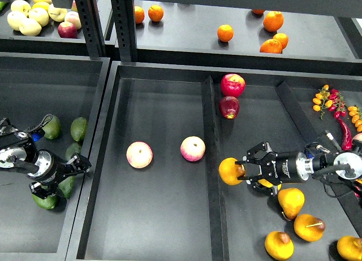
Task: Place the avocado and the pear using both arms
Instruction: 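Carry the pear with the right gripper into the pear bin, then open the right gripper to release the pear among the pears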
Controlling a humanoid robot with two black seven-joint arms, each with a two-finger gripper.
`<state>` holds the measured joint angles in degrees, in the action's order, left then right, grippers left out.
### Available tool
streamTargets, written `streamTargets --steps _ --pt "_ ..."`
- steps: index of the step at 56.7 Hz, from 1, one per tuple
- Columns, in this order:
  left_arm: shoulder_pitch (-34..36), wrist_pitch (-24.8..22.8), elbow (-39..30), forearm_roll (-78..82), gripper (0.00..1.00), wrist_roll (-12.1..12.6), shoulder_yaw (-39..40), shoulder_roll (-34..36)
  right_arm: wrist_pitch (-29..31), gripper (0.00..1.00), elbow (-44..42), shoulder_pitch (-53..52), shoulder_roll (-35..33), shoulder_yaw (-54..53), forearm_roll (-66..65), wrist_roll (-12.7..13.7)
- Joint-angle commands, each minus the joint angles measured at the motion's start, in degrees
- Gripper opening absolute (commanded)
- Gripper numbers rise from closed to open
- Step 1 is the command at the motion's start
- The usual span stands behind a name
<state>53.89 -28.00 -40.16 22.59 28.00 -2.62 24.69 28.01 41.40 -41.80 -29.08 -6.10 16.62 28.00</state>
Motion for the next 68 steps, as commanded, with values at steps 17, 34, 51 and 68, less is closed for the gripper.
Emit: streamTargets --steps 17,34,51,68 --pt "0.0 0.0 0.0 0.0 0.98 0.0 0.0 0.0 0.0 0.04 -3.3 3.0 2.5 0.0 0.0 0.0" --pt "-0.1 0.0 0.0 0.0 0.98 0.0 0.0 0.0 0.0 0.12 -3.4 4.5 2.5 0.0 -0.4 0.0" --pt "0.1 0.0 0.0 0.0 0.98 0.0 0.0 0.0 0.0 0.28 -3.0 4.3 2.5 -0.3 -1.5 0.0" --pt "0.8 0.0 0.0 0.0 0.99 0.0 0.0 0.2 0.0 0.57 -1.8 3.5 1.7 -0.7 -1.8 0.0"
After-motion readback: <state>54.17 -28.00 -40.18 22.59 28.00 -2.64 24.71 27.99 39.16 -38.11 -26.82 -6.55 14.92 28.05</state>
